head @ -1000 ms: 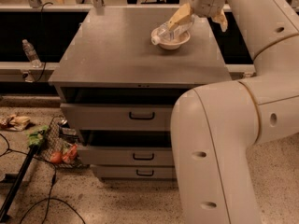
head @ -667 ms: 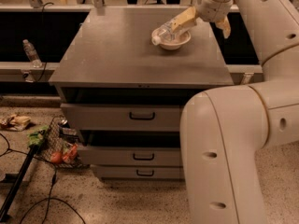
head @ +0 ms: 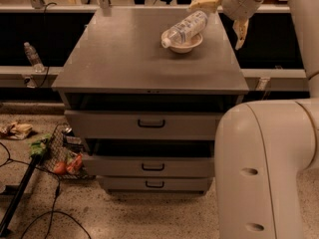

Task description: Pick blue plastic bottle from paper bowl and place on counter

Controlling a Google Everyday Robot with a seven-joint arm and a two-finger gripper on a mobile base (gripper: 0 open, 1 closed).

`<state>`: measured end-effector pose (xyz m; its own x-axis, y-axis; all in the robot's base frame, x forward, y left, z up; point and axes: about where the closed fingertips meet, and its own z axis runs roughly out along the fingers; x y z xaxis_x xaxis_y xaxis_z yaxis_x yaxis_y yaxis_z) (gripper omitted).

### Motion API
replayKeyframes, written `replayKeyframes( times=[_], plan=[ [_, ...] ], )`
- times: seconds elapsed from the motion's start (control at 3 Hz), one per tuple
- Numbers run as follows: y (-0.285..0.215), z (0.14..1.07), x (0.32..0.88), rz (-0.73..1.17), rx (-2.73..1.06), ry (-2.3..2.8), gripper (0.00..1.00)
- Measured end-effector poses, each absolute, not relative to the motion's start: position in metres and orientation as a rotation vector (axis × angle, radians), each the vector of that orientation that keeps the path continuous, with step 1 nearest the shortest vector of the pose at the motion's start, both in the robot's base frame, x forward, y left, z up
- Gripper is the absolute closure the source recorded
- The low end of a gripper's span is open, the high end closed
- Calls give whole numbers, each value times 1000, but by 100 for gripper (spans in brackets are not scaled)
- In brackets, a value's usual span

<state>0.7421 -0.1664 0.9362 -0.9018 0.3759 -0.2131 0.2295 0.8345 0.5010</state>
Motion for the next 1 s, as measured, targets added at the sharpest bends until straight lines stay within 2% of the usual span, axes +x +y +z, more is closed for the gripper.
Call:
replayKeyframes(
  times=[0.33,1.0],
  plan=[
    [-149,955,764,660,659,2622,0],
    [-106,973,808,576,756,2480,0]
  ],
)
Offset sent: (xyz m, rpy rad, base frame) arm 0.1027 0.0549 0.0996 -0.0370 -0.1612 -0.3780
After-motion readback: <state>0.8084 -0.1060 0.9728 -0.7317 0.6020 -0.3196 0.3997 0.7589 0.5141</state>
